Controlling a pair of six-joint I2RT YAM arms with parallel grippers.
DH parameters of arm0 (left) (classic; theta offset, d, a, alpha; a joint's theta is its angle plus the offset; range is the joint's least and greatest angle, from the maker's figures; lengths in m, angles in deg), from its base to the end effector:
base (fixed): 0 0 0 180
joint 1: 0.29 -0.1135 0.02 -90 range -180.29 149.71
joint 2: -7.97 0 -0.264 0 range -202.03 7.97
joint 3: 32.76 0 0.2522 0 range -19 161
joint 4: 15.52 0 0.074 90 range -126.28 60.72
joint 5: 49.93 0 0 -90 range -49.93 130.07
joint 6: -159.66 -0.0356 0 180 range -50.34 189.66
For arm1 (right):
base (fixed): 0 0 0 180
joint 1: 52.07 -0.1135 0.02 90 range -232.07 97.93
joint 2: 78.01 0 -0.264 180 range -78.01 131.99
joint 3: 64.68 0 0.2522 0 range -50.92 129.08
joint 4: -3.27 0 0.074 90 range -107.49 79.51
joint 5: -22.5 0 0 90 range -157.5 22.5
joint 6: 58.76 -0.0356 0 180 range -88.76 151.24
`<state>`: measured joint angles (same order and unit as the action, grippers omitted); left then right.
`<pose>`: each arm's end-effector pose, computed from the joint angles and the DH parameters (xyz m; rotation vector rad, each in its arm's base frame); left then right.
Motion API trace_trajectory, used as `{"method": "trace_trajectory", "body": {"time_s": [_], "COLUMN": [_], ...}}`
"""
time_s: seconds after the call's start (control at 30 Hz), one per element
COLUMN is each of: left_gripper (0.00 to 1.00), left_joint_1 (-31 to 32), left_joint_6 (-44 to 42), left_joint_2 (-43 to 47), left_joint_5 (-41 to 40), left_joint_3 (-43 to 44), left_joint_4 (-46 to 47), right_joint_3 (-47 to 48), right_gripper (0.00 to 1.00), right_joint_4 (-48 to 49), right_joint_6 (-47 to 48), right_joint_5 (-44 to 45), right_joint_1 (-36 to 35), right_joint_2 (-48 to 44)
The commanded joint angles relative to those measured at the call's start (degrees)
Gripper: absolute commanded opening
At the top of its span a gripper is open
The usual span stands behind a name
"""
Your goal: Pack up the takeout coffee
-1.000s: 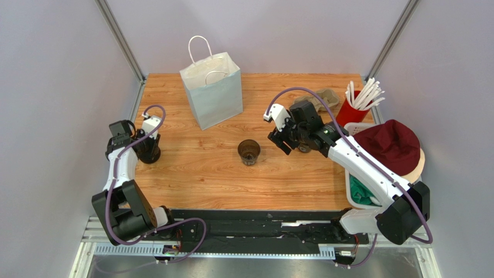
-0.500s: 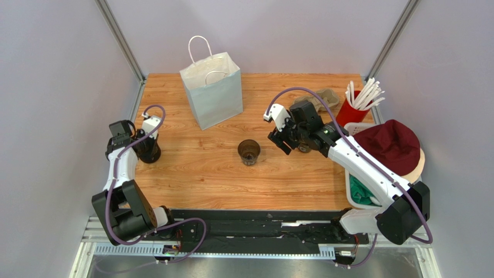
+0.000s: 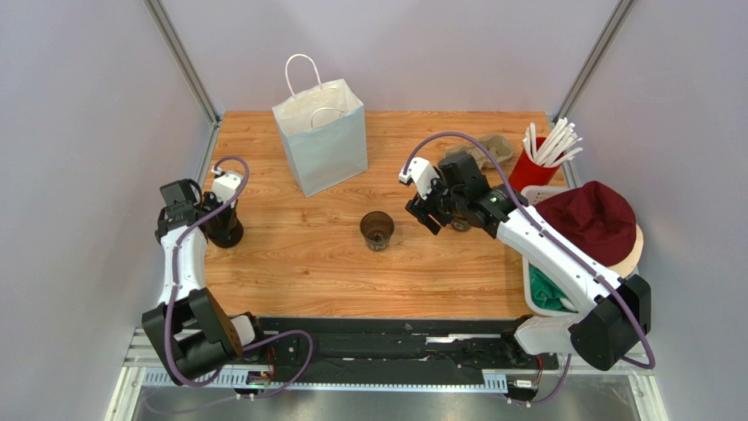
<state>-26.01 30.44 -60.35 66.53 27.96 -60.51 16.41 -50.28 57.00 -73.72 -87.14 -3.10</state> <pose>0.2202 0.0885 0.2414 0.4629 2.3164 -0.0390 0.2238 0.1618 0.3151 -1.2593 2.0446 0.2060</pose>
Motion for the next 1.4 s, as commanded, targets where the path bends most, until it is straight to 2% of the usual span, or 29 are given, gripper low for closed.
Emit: {"method": "trace_trajectory", "body": {"time_s": [0.0, 0.17, 0.23, 0.47, 0.57, 0.67, 0.83, 0.97, 1.1, 1.13, 1.2, 1.23, 1.33, 1.37], "left_gripper": [0.16, 0.16, 0.16, 0.16, 0.16, 0.16, 0.14, 0.08, 0.02, 0.00, 0.00, 0.00, 0.00, 0.00], "left_joint_1": [-0.5, -0.5, -0.5, -0.5, -0.4, 0.2, 8.4, 15.8, 19.8, 20.3, 21.5, 22.2, 25.5, 28.6], "left_joint_6": [0.6, 0.8, 0.2, -7.7, -11.0, -13.1, -13.5, -10.4, -4.9, 1.4, 12.3, 22.2, 25.6, 26.1], "left_joint_2": [3.4, 6.0, 7.9, 13.7, 14.0, 12.9, 8.8, 5.9, 3.0, 2.2, 2.3, 2.0, 0.7, 0.6], "left_joint_5": [2.9, 4.7, 7.8, 29.2, 38.5, 46.6, 52.8, 58.0, 64.1, 67.7, 73.4, 74.4, 74.5, 74.6], "left_joint_3": [3.4, 5.2, 7.0, 17.2, 23.2, 28.5, 35.9, 39.7, 44.7, 45.1, 43.7, 44.1, 48.6, 49.4], "left_joint_4": [-1.8, -5.2, -8.8, -27.6, -38.0, -44.7, -50.3, -51.7, -50.3, -48.5, -35.8, -31.0, -29.5, -29.4], "right_joint_3": [-0.2, 0.0, 0.6, 6.9, 10.3, 12.1, 11.1, 14.1, 17.1, 17.7, 19.8, 20.5, 23.0, 23.6], "right_gripper": [0.67, 0.67, 0.67, 0.68, 0.68, 0.69, 0.70, 0.70, 0.73, 0.75, 0.77, 0.77, 0.78, 0.78], "right_joint_4": [1.8, 1.9, 1.8, -0.8, -2.1, -2.3, 3.5, 4.4, 5.0, 5.5, 5.8, 5.8, 6.0, 6.0], "right_joint_6": [-0.4, -0.4, -0.5, 0.4, 1.0, 2.2, 2.9, 1.1, -0.6, -0.8, -2.0, -2.3, -2.0, -1.7], "right_joint_5": [-1.3, -1.8, -2.3, -4.1, -5.6, -8.7, -12.4, -12.6, -16.4, -19.4, -21.8, -22.7, -22.8, -23.0], "right_joint_1": [0.2, 0.2, 0.2, -0.3, -1.1, -2.0, -3.4, -4.0, -4.1, -4.1, -4.1, -4.1, -4.1, -4.1], "right_joint_2": [-0.5, -0.7, -0.8, -1.3, -2.2, -4.2, -10.7, -11.3, -10.3, -10.3, -9.4, -9.0, -7.8, -7.3]}}
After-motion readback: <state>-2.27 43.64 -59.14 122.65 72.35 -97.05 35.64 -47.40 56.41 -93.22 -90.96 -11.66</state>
